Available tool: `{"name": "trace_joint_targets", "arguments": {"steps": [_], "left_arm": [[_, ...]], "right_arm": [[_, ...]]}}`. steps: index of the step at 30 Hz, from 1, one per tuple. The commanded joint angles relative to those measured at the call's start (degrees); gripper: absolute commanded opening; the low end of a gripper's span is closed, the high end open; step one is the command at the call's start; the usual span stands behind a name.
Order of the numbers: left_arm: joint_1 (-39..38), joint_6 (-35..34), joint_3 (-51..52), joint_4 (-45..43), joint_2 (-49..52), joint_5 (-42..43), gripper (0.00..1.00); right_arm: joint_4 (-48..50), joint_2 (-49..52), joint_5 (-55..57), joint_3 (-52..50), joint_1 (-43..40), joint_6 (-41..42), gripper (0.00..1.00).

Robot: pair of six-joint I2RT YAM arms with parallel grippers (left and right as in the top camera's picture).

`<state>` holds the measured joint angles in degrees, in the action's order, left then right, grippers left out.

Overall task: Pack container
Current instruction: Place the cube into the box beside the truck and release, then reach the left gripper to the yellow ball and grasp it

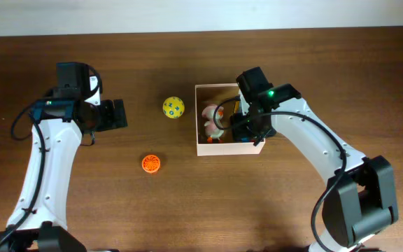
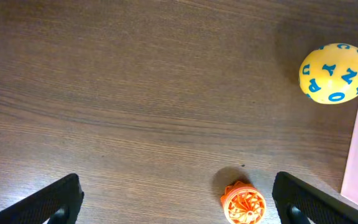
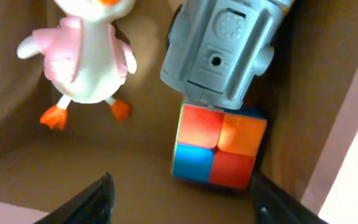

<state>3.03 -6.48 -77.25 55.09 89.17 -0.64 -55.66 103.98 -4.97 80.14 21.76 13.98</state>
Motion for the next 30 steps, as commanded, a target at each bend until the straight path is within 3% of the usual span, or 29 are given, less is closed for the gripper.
{"name": "trace_joint_targets", "arguments": {"steps": [1,5,11,16,19,23,30], "left_arm": [[0.3,0.7,-1.0,0.0,0.2,-0.2,0.99],[0.3,0.7,-1.0,0.0,0.2,-0.2,0.99],[0.3,0.6,-1.0,0.0,0.2,-0.1,0.99],[0.2,-0.8,-1.0,-2.7,0.2,12.9,0.99],[0.1,1.0,-1.0,-7.0,0.3,19.4,0.99],[-2.0,2.3,-3.8,-7.9,1.9,20.1,0.98],[-7.7,6.8,-22.5,4.5,14.7,11.4,0.97]], "right_arm": [[-1.0,-2.4,0.8,4.0,0.3,-1.7,0.66],[-5.9,-5.0,1.2,11.6,0.2,-1.7,0.67],[-13.2,-9.1,1.1,23.9,-4.6,-1.4,0.82],[-18.5,-12.3,0.8,28.2,-15.0,1.3,0.99],[-21.8,-12.7,0.4,28.1,-21.9,3.1,0.99],[-24.6,-11.8,0.5,27.3,-30.3,3.1,0.99],[-24.7,-11.3,0.5,26.9,-37.0,3.1,0.99]]}}
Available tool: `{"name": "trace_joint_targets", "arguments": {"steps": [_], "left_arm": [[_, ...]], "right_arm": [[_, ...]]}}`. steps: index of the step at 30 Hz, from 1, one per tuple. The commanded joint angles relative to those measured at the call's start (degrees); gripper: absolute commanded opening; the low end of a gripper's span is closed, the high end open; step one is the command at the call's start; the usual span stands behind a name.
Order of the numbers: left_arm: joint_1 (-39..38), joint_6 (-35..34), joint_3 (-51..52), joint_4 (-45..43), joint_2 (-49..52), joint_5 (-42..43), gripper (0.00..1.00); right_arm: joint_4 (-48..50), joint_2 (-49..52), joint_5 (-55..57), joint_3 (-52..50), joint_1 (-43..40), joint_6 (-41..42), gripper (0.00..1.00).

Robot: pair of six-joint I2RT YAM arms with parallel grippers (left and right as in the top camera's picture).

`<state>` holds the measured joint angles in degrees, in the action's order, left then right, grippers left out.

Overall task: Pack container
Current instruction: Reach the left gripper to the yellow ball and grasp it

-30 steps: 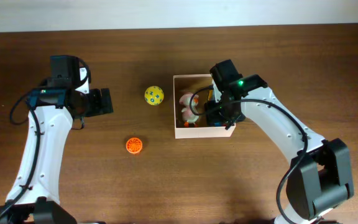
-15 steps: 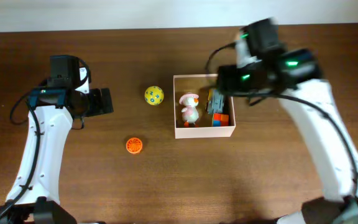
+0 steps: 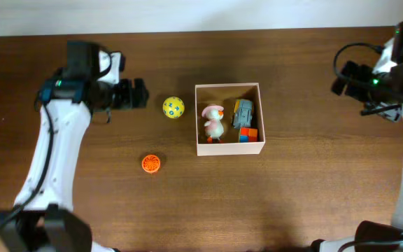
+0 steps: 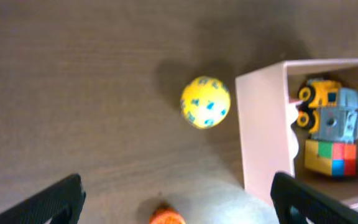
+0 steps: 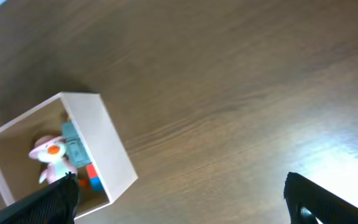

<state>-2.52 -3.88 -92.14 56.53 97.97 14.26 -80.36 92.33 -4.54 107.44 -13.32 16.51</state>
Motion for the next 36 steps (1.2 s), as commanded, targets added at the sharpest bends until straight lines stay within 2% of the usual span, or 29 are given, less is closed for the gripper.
{"name": "trace_joint_targets", "arguments": {"steps": [1,6,12,19,20,33,35,36], "left_arm": [[-3.0,5.1,-10.7,5.2,8.4,-4.5,0.97],[-6.2,6.3,-20.6,8.3,19.6,-7.3,0.97],[-9.2,7.5,-21.6,6.9,28.5,-7.5,0.97],[-11.6,7.4,-21.6,6.9,35.5,-8.7,0.89],[-11.8,7.4,-21.6,6.7,36.2,-8.7,0.82],[-12.1,7.4,-21.6,6.6,37.0,-7.6,0.38],[-12.1,7.4,-21.6,7.0,37.0,-7.7,0.29],[-12.1,7.4,-21.9,7.5,37.0,-7.7,0.22]], "right_arm": [[0.0,0.3,0.1,-0.4,-2.4,0.5,0.99],[0.0,0.3,0.1,-0.4,-2.9,0.5,0.99],[0.1,0.3,0.1,-0.4,-2.8,0.5,0.99],[0.1,0.3,0.1,-0.4,-2.8,0.5,0.99],[0.1,0.3,0.1,-0.4,-2.8,0.5,0.99],[0.1,0.3,0.1,-0.4,-2.8,0.5,0.99],[0.1,0.3,0.1,-0.4,-2.8,0.5,0.99],[0.1,0.3,0.1,-0.4,-2.8,0.5,0.99]]}}
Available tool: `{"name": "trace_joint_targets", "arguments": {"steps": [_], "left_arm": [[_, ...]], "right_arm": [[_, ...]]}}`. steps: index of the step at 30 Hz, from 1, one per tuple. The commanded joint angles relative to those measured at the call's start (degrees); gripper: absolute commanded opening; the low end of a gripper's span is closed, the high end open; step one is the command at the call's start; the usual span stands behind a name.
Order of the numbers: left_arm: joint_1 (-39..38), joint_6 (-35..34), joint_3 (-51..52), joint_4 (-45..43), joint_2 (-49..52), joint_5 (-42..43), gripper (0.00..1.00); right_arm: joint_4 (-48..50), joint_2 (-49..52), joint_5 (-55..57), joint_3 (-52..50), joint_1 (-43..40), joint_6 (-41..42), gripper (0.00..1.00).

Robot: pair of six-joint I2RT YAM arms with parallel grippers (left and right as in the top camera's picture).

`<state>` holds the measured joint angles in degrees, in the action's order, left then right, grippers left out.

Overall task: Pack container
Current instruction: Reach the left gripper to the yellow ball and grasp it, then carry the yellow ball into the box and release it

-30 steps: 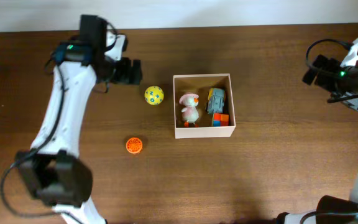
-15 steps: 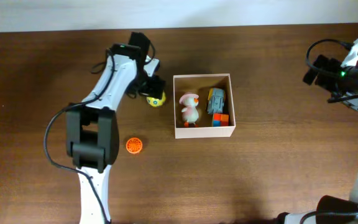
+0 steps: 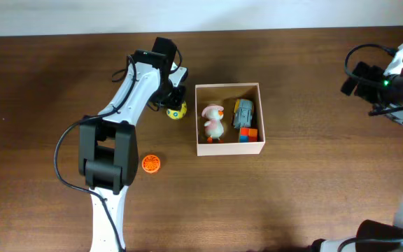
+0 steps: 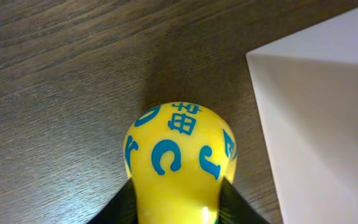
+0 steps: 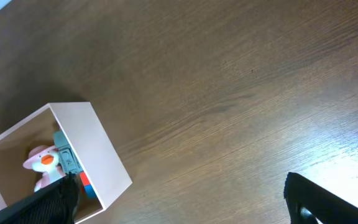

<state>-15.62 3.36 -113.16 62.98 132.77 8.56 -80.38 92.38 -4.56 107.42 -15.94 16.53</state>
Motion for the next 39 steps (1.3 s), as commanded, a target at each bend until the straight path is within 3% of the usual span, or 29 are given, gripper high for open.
{"name": "trace_joint_targets", "arguments": {"steps": [1,6,12,17,22,29,37,39], "left_arm": [[1.0,0.1,-1.2,1.6,2.2,-2.0,0.18],[1.4,-0.1,-10.3,9.0,2.2,-2.0,0.08],[0.2,-1.2,-31.2,22.5,2.2,-1.2,0.08],[-3.5,-7.9,-42.2,27.5,2.2,-0.6,0.08],[-7.5,-11.8,-40.9,27.0,2.6,-0.4,0.08],[-14.6,-16.0,-31.6,21.9,2.7,-2.5,0.09],[-16.4,-19.0,-20.7,20.9,2.7,-1.9,0.09],[-16.9,-19.4,-19.4,22.0,2.7,-1.1,0.15]], "right_arm": [[0.1,0.3,0.1,-0.4,-0.2,0.5,0.99],[0.1,0.3,0.1,-0.4,-0.2,0.5,0.99],[0.1,0.3,0.1,-0.4,-0.2,0.5,0.99],[0.1,0.3,0.1,-0.4,-0.2,0.5,0.99],[0.1,0.3,0.1,-0.4,-0.2,0.5,0.99],[0.1,0.3,0.1,-0.4,-0.2,0.5,0.99],[0.1,0.3,0.1,-0.4,-0.2,0.5,0.99],[0.1,0.3,0.1,-0.4,-0.2,0.5,0.99]]}}
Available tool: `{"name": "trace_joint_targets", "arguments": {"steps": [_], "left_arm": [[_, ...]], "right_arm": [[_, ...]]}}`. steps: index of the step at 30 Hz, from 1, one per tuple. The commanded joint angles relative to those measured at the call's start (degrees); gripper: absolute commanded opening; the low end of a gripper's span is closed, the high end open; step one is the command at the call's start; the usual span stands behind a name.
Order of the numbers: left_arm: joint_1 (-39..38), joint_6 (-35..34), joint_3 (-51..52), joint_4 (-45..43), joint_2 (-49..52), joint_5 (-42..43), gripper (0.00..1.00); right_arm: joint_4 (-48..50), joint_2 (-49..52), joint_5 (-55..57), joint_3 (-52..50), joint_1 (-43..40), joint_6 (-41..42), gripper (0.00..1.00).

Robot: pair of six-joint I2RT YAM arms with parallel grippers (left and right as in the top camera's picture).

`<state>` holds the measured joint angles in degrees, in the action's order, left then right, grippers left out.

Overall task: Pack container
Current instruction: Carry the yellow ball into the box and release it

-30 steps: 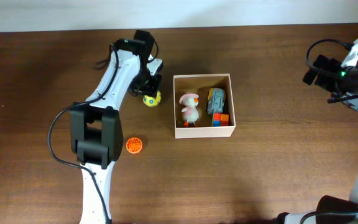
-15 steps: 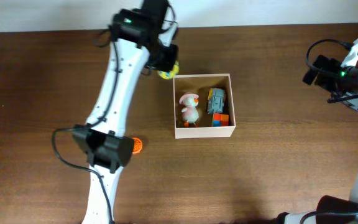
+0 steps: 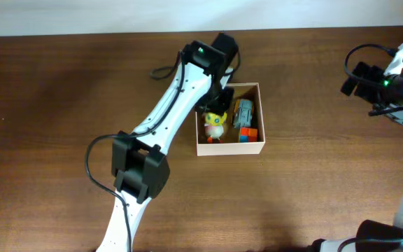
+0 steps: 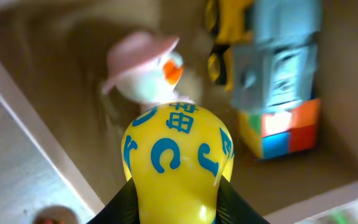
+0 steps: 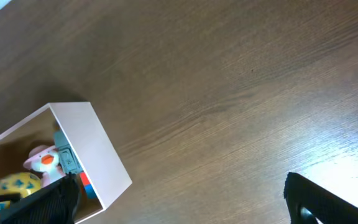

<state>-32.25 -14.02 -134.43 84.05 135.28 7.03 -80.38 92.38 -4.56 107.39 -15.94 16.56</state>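
Note:
A white open box (image 3: pixel 229 148) stands mid-table with a pink-hatted duck (image 4: pixel 145 68), a grey and yellow truck (image 4: pixel 272 50) and a coloured cube (image 4: pixel 281 127) inside. My left gripper (image 4: pixel 178 208) is shut on a yellow ball with blue letters (image 4: pixel 178 155). It holds the ball in the box's left half, just over the duck. From overhead the ball (image 3: pixel 215 117) covers most of the duck. My right gripper (image 5: pixel 185 214) is wide open with nothing in it, far to the right of the box (image 5: pixel 98 149).
The left arm (image 3: pixel 180 98) stretches across the table from its base at the front to the box. A blurred orange thing (image 4: pixel 50 218) lies on the table outside the box's left wall. The right arm (image 3: pixel 390 77) is by the right edge.
My left gripper held the yellow ball on the table left of the box. It now holds the ball inside the box rim, above the duck. The right arm has not moved.
First my right gripper was open inside the box over the cube, and my left was open over the table by the two balls. Then the right arm was far right and the left nearer the yellow ball. Later it was shut on that ball, now over the box.

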Motion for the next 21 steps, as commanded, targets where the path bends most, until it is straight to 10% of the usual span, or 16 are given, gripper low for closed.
{"name": "trace_joint_targets", "arguments": {"steps": [1,6,12,21], "left_arm": [[-0.7,-2.0,2.1,1.6,0.2,1.0,0.17],[-3.0,-2.0,2.1,4.8,0.1,1.0,0.27],[-4.5,-2.0,2.1,6.5,0.1,1.0,0.64],[0.9,-1.7,-6.3,12.7,-0.8,-2.1,0.77]], "right_arm": [[0.1,0.3,0.1,-0.3,-0.2,0.5,0.99],[0.1,0.3,0.1,-0.3,-0.2,0.5,0.99],[0.1,0.3,0.1,-0.3,-0.2,0.5,0.99],[0.1,0.3,0.1,-0.3,-0.2,0.5,0.99]]}}
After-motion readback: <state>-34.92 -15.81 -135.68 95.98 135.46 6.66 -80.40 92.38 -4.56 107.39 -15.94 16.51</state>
